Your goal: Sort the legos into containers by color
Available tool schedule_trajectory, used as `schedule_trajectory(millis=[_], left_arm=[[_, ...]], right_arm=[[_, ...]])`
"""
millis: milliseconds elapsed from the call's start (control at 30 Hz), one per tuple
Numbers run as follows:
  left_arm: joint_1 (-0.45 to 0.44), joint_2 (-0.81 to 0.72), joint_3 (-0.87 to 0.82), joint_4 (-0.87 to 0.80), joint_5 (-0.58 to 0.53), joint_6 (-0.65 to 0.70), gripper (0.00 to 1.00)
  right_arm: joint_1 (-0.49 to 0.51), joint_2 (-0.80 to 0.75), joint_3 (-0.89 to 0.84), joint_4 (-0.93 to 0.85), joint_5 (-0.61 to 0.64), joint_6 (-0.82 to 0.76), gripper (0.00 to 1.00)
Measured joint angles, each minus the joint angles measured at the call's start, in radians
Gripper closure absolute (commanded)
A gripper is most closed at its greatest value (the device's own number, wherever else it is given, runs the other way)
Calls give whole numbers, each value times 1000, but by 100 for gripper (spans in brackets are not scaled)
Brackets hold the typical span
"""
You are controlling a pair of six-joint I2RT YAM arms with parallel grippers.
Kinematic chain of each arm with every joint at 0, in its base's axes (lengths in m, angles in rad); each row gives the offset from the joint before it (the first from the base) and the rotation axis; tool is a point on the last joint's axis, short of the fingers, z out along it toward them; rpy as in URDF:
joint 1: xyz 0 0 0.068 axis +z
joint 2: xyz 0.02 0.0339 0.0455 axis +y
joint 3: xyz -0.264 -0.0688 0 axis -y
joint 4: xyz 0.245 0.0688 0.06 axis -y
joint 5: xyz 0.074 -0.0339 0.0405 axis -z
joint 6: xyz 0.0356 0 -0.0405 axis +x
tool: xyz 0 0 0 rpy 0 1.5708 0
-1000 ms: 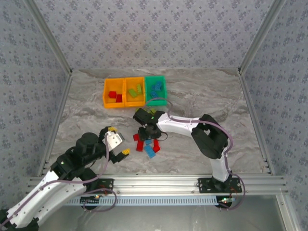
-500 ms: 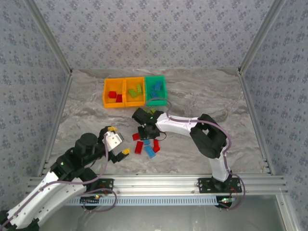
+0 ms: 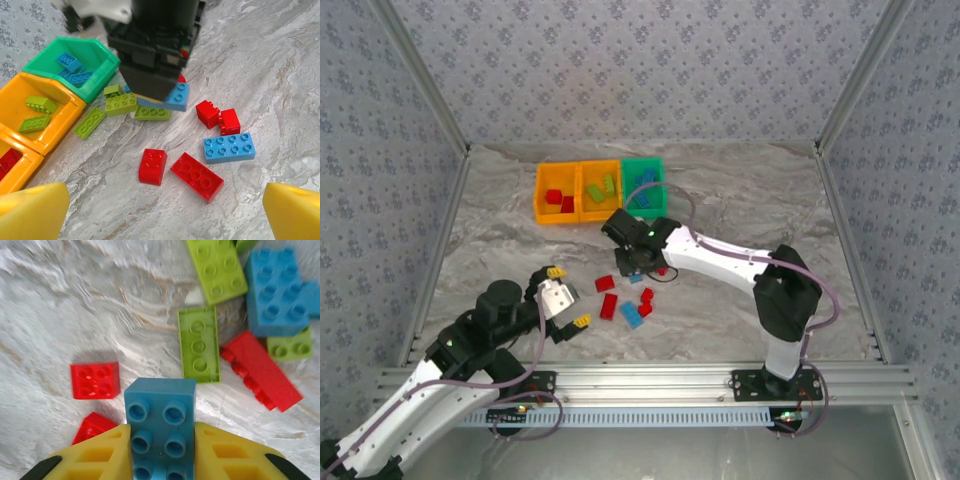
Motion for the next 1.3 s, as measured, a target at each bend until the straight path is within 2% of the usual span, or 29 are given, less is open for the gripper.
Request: schedule_trajectory(millis=[100, 233, 433, 533, 633, 667, 700, 833, 967, 1067, 1200, 1300], left_arm=[[0, -4, -2, 11, 0, 0, 1], [0, -12, -3, 20, -1, 0, 1], [0, -21, -20, 29, -11, 0, 1], [0, -21, -28, 31, -27, 0, 1], [0, -21, -30, 42, -43, 0, 1], [0, -21, -32, 46, -48, 0, 1], [0, -21, -32, 47, -51, 0, 1], [7, -5, -35, 60, -63, 0, 1], [27, 34, -35, 72, -80, -31, 1], [51, 86, -25, 65, -105, -97, 1], [65, 251, 119, -20, -193, -284, 1], [66, 397, 266, -86, -272, -489, 5]], right_arm=[[-46, -11, 101, -13, 17, -39, 67], [-165, 21, 290, -13, 31, -97, 67], [-311, 271, 624, -3, 45, -175, 67], [-340, 441, 787, -31, 40, -210, 63], [-355, 565, 897, -78, 18, -232, 52], [-360, 593, 922, -94, 8, -237, 45], [-363, 607, 933, -106, -3, -241, 43], [-374, 610, 968, -165, -40, -254, 38], [-378, 542, 967, -225, -58, -278, 36], [-378, 405, 885, -251, -89, -298, 27], [-375, 83, 652, -267, -177, -319, 13], [-349, -184, 457, -271, -224, -315, 0]])
